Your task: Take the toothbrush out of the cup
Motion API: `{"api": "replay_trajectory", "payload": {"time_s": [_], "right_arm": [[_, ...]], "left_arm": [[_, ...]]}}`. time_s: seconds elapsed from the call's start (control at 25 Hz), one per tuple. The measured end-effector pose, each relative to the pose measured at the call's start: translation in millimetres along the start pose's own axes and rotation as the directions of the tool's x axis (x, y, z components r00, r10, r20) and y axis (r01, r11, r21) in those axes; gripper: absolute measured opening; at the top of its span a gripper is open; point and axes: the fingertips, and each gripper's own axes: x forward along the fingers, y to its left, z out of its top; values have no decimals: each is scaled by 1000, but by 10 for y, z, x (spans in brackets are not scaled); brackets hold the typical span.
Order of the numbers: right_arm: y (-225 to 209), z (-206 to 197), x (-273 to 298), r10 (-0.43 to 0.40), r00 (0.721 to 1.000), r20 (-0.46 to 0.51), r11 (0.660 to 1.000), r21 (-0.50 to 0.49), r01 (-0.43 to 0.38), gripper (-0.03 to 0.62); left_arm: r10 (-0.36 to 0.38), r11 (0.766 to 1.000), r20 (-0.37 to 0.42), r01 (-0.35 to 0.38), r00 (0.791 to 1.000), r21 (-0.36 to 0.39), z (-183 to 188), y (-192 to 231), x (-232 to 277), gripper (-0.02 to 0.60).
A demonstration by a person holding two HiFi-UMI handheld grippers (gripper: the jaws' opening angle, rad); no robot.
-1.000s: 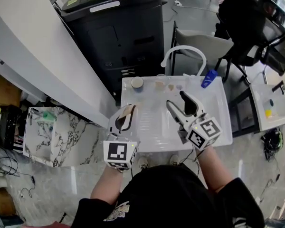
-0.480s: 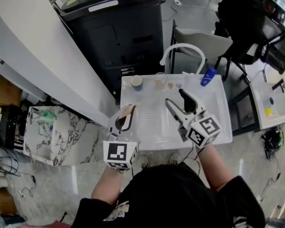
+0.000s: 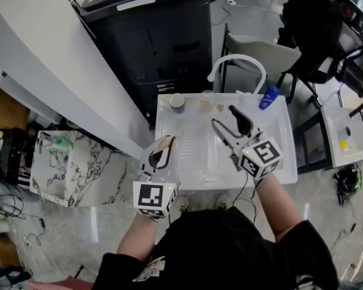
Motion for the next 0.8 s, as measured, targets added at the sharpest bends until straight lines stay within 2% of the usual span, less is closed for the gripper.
{"api": "replay_trajectory", "payload": {"time_s": [0.36,0.8], "right_arm": [[-246,-27,241,26,999,-18,991,-132,-29,288],[-425,-445,573,48,989,-142,981,-178,-73,290]], "left_arm": [[-8,1000,0,8,1000,-12,-57,11,-40,43],[-1,999,-28,0,1000,-44,-199,19,-37,43]]}}
